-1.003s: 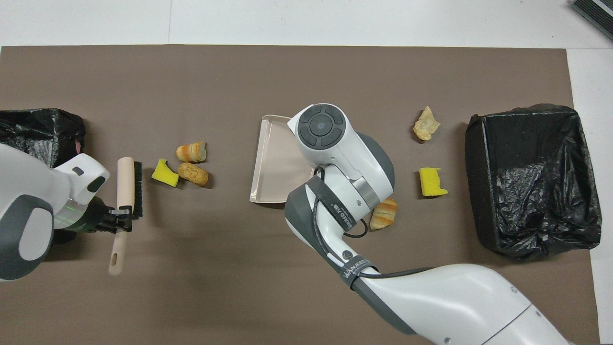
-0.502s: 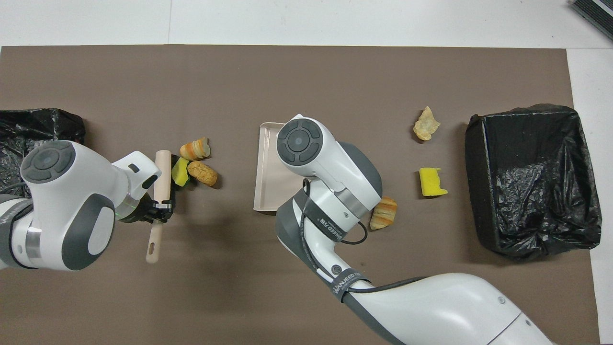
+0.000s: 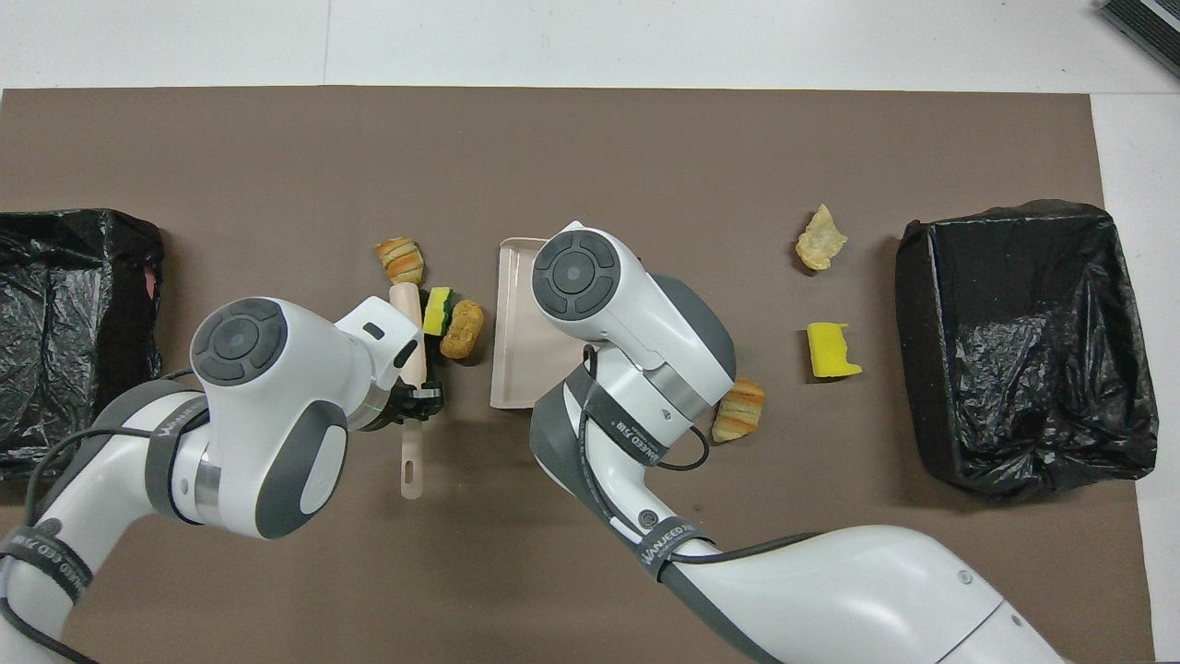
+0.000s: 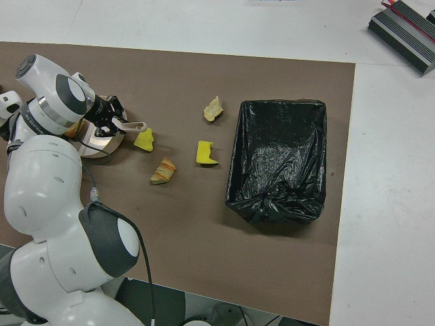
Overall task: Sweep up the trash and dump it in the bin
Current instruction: 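Sweep the bread and sponge pieces into the dustpan with the left gripper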
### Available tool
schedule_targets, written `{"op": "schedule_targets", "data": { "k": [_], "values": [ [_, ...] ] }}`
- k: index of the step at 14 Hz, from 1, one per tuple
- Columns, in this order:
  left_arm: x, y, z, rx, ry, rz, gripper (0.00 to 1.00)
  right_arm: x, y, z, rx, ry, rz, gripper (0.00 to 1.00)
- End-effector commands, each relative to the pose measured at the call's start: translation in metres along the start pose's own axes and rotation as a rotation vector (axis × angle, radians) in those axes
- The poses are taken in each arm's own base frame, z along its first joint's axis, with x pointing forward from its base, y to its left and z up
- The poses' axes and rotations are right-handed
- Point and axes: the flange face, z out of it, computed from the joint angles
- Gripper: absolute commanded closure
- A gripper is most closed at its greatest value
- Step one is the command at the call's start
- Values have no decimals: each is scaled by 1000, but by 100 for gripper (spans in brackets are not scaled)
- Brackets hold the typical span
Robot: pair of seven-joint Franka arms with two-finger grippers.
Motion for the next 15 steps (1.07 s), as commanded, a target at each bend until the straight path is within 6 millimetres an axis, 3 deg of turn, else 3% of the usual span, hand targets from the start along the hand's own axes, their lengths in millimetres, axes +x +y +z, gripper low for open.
{"op": "schedule_targets", "data": {
  "k": [1,3,7,8,10,11,15],
  "values": [
    [-8,32,-4,-47,20,32,100,-7,3,7,-5,-3,-38,100],
    [-14,54,-6,-86,13,47,100,-9,5,10,-5,1,-33,100],
    [-16,74,-14,-97,18,129,100,-9,7,11,-8,7,-35,100],
    [-15,71,-21,-100,15,126,100,-8,7,11,-12,13,-51,100],
    [-7,56,-52,-107,-3,107,100,-10,10,12,-14,21,-48,100],
    [7,41,-67,-96,-22,95,100,-10,11,11,-22,31,-44,100],
    [55,-21,-83,13,3,102,100,-14,18,15,-25,54,-28,100]
  ]
}}
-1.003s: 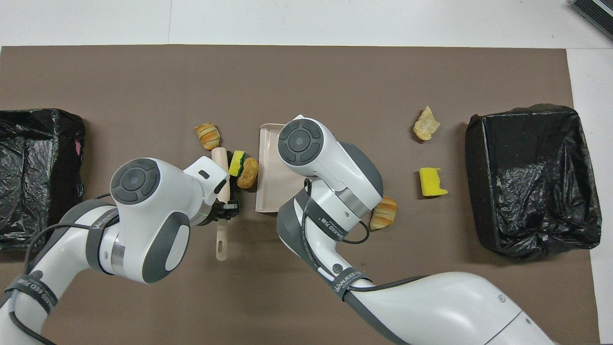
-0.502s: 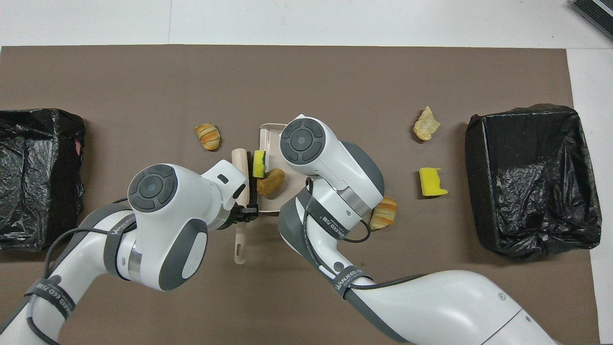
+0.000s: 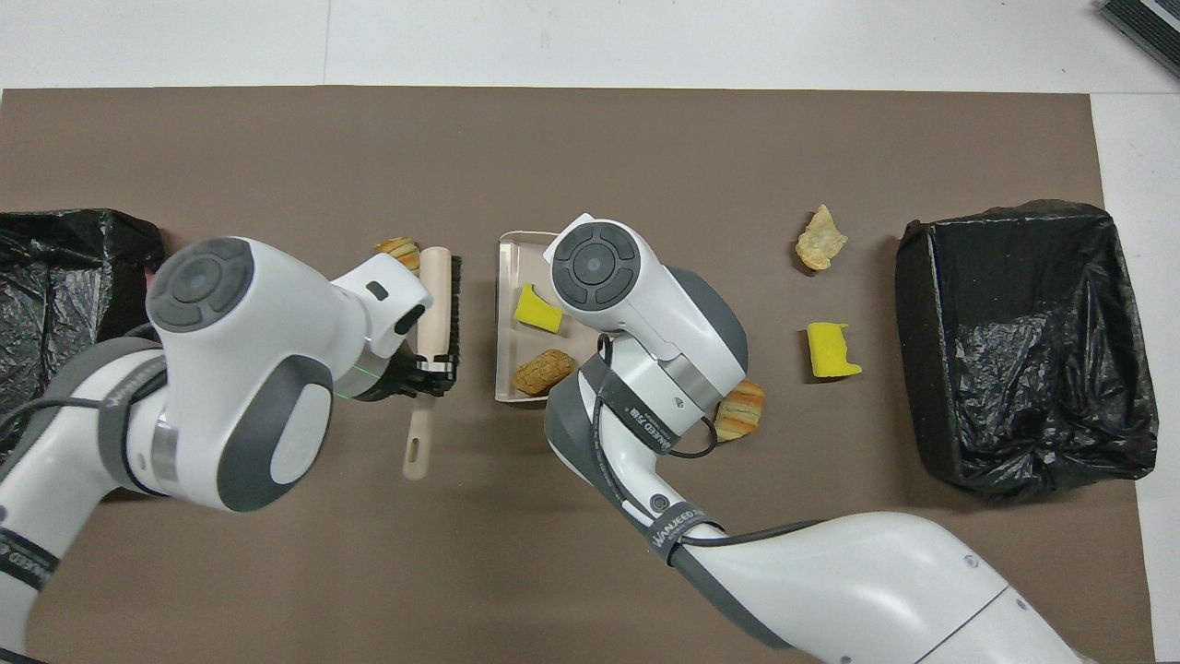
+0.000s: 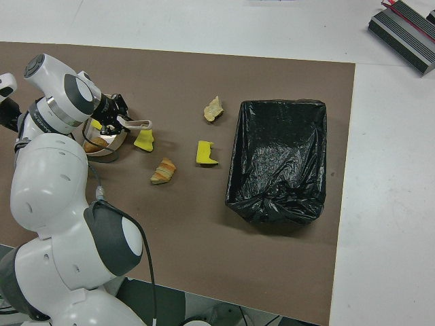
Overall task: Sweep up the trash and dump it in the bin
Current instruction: 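Sweep the bread and sponge pieces into the dustpan with the left gripper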
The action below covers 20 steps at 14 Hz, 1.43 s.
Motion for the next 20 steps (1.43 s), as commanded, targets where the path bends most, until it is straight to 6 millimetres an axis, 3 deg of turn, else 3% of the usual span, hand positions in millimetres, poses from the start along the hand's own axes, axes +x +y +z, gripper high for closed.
{"op": "schedule_targets", "data": {
  "k": [1,4,5,8,12,20],
  "values": [
    [34,-39,-6,61,5,-14,100,-5,6,7,-8,29,-15,100],
    [59,-88,2,102,15,16,100,-8,7,7,1,13,-15,100],
    [66,-96,9,104,28,21,100,-10,6,8,5,1,-20,100],
    [65,-90,37,104,30,30,100,-13,6,1,3,-45,-31,100],
    [45,-49,53,103,-1,104,100,-9,5,2,-28,-66,-65,100],
    [-16,65,71,-68,-61,152,100,-9,4,3,-29,-75,-150,100]
  ]
}}
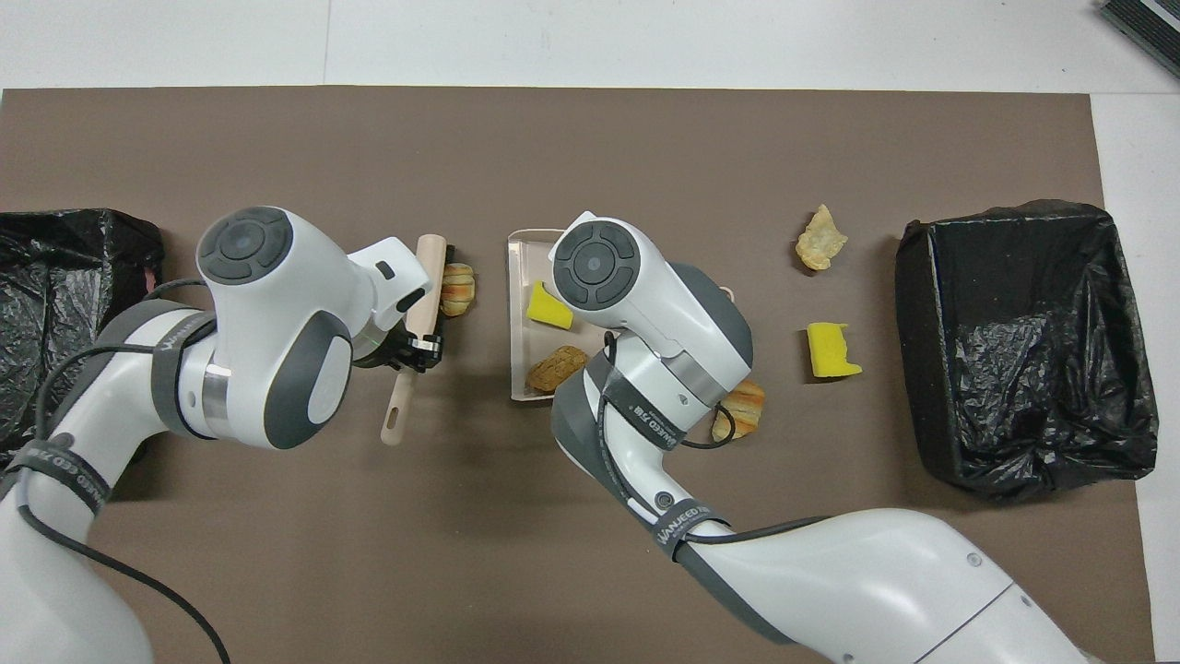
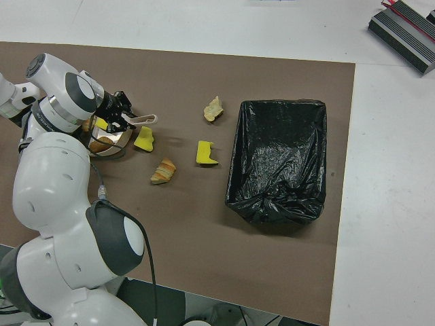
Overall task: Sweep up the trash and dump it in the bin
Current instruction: 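Sweep the bread and sponge pieces into the dustpan with the left gripper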
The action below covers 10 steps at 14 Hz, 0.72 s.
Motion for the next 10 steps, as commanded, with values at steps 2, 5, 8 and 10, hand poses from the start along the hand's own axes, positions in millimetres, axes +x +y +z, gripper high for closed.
{"op": "schedule_targets", "data": {
  "k": [2,5,8,10],
  "values": [
    [-21,37,-2,-61,-6,-4,100,-4,1,2,-6,-21,-47,100],
    [-30,53,-21,-113,-8,-34,100,-7,3,3,-4,-20,-41,100],
    [-33,42,-31,-115,-34,-58,100,-12,6,4,4,-10,-25,100],
    [-34,36,-45,-114,-28,-91,100,-22,11,6,8,-5,-1,100]
  ]
}}
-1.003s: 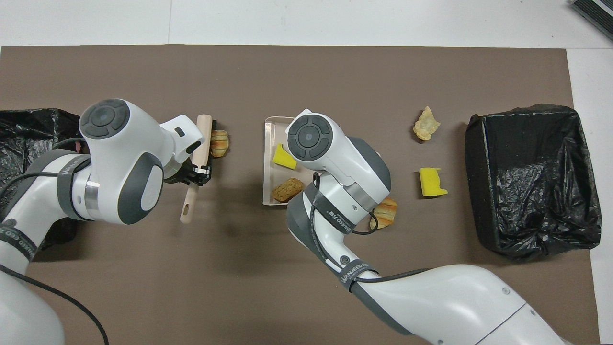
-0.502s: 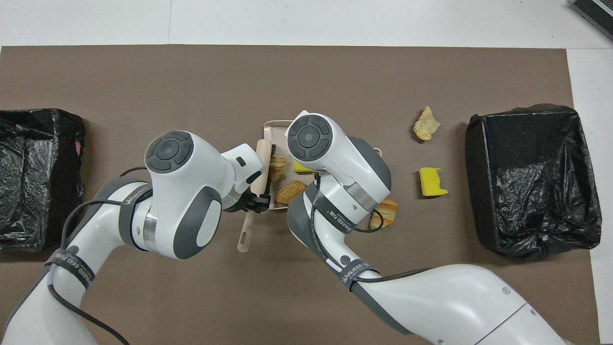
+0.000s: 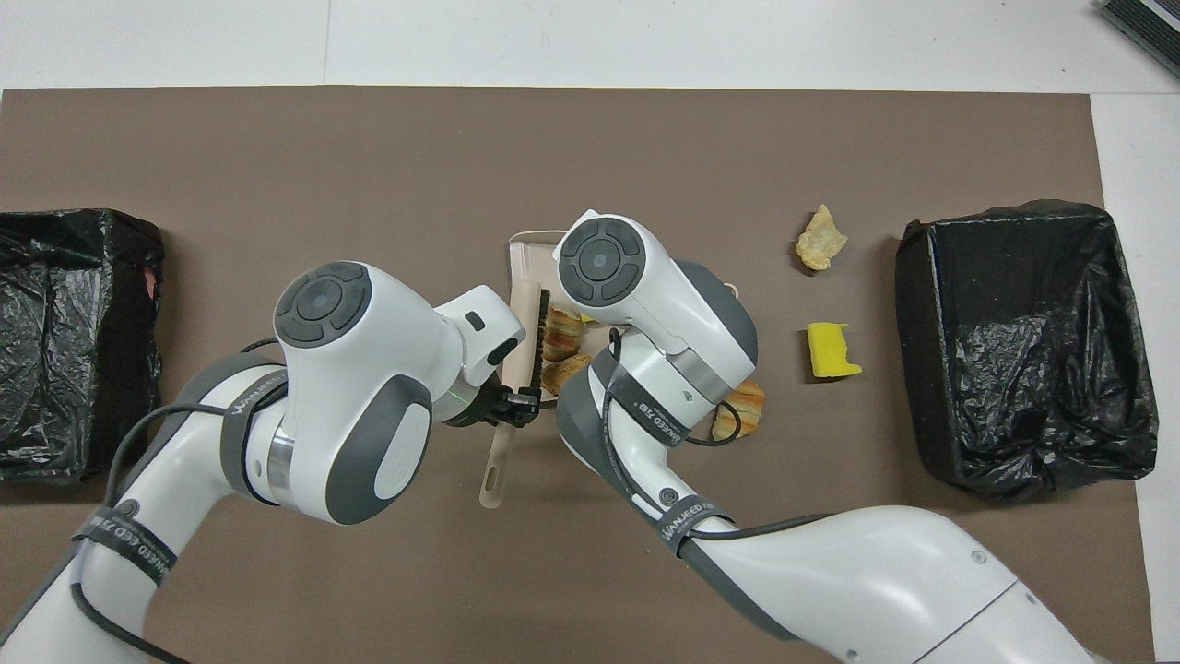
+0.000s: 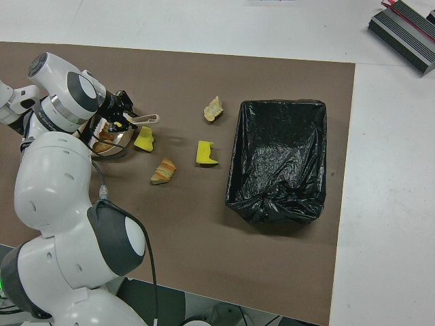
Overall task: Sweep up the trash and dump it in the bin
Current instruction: 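Sweep the bread and sponge pieces into the dustpan with the left gripper, then carry the loaded dustpan with the right gripper to the farther bin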
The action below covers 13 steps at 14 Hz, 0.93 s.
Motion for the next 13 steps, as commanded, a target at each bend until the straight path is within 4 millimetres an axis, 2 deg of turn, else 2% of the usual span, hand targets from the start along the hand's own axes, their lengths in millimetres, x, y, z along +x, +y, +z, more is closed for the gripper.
{"op": "schedule_targets", "data": {
  "k": [1,2,3,5,6,7,9,10,11,13],
  "values": [
    [-7,-10,-28,-9,2,-61,100,-20,10,6,12,3,-1,100],
    [-4,-23,-45,21,14,-84,100,-20,11,4,18,21,8,100],
    [-7,-29,-72,55,38,-85,100,-22,12,3,22,29,16,100],
    [-9,-65,-118,105,57,-132,100,-45,22,1,31,47,64,100],
    [-8,-79,-135,131,62,-145,100,-57,25,-10,34,79,93,100],
    [-8,-94,-144,158,59,-166,100,-68,28,-22,28,103,94,100],
    [-6,-117,-153,201,60,-197,100,-110,33,-48,15,113,116,100],
    [-5,-135,-156,203,59,-229,100,-128,34,-56,18,107,128,100],
    [-5,-144,-157,201,59,-240,100,-151,35,-66,20,100,145,100],
    [-6,-146,-157,200,58,-240,100,-194,34,-81,20,127,183,100]
  ]
}}
